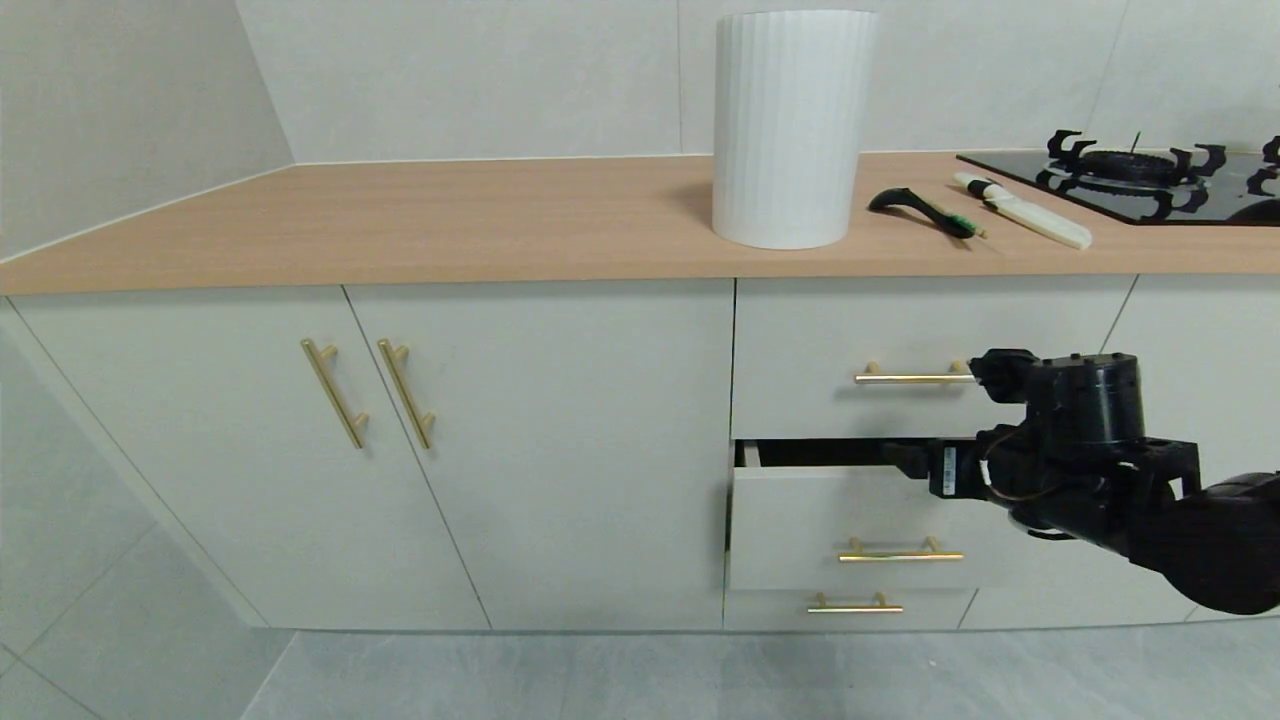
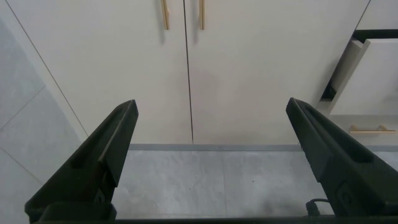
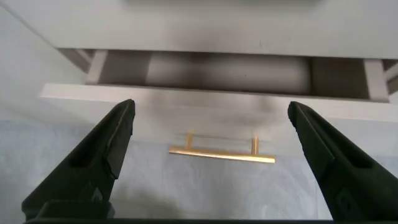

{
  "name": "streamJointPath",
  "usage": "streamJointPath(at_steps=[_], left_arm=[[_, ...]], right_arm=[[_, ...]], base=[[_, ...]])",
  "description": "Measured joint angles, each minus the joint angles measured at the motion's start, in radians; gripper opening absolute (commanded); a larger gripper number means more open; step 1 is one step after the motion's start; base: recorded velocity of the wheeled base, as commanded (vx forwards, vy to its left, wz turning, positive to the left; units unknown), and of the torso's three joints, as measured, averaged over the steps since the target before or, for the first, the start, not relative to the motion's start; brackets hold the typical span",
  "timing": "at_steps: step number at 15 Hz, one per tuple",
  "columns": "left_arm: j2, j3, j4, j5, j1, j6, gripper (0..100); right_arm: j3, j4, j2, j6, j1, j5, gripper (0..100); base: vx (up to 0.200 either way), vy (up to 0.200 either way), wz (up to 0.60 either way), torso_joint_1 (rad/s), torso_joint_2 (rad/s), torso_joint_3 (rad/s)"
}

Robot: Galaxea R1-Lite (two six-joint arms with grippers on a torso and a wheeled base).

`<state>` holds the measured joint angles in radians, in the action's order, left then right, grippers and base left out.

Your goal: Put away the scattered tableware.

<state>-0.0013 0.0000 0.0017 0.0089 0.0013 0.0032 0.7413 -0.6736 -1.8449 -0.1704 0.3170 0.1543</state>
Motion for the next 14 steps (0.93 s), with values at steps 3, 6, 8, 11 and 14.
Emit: streamJointPath(at_steps=[3,6,8,11,14], left_arm=[[0.0,0.0,0.0,0.0,0.0,0.0,100],[0.0,0.0,0.0,0.0,0.0,0.0,100],[0.0,0.0,0.0,0.0,0.0,0.0,100],[0.0,0.0,0.0,0.0,0.0,0.0,100],[0.0,0.0,0.0,0.0,0.0,0.0,100]], right_arm=[[0.073,-0.009,-0.093,0.001,0.0,0.01,100],[0.095,-0.064,-0.16,0.0,-0.003,0.023,100],[0.098,-0.086,-0.196,0.001,-0.003,0.054,100],[0.104,-0.15,-0.249,0.003,0.0,0.08,100],[0.115,-0.157,-0.281,0.005,0.0,0.089,100]], base=[[0.0,0.0,0.0,0.0,0.0,0.0],[0.0,0.0,0.0,0.0,0.0,0.0],[0.0,0.0,0.0,0.0,0.0,0.0],[0.0,0.0,0.0,0.0,0.0,0.0],[0.0,0.0,0.0,0.0,0.0,0.0]])
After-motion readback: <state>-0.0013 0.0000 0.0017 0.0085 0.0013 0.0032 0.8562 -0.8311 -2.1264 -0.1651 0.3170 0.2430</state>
